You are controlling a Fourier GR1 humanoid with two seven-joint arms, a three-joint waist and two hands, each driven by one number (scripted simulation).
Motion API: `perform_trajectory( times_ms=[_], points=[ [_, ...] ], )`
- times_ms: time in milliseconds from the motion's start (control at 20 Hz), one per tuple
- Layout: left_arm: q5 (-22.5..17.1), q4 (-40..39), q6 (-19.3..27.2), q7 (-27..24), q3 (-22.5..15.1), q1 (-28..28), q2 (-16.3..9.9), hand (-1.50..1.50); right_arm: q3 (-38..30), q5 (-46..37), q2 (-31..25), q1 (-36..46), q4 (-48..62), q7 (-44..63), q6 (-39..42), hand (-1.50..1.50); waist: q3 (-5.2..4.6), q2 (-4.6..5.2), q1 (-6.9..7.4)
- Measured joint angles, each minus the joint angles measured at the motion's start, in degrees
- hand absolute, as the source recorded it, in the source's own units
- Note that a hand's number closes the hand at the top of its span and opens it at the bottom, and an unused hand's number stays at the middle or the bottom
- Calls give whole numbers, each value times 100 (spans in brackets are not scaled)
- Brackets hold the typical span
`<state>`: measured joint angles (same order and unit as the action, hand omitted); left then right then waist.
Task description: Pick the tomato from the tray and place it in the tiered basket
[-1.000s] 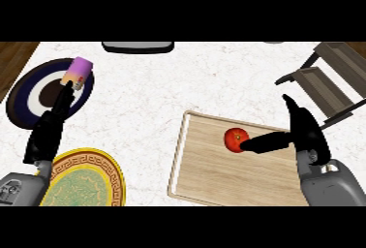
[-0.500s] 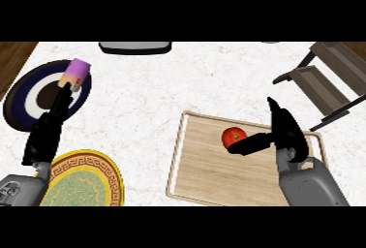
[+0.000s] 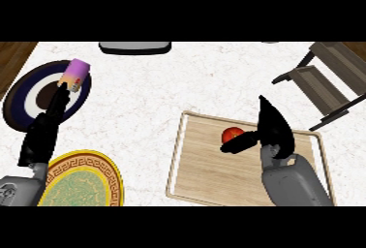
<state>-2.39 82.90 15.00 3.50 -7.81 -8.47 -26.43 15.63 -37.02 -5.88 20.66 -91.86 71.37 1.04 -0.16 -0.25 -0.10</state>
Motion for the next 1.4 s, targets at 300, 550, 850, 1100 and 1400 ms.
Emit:
perform_trajectory(
  times_ms=[300,550,850,1100,1400],
  points=[
    [9,-9,-66,-17,58,2,36,0,-204,-280,331,-28,109,5,221,-150,4,3,-9],
    [80,-6,-74,-2,49,-15,106,0,-240,-405,478,-158,199,16,258,-150,8,9,-2],
    [181,-103,-84,22,53,-120,218,0,-313,-364,528,-144,387,-8,271,-150,11,20,8],
    [126,-48,-223,-23,202,-66,167,0,-399,-279,542,-152,616,-106,237,-150,12,19,30],
    [228,-46,-235,-18,247,-47,273,0,-316,-74,544,-59,1121,-294,30,-150,15,27,45]
  ],
)
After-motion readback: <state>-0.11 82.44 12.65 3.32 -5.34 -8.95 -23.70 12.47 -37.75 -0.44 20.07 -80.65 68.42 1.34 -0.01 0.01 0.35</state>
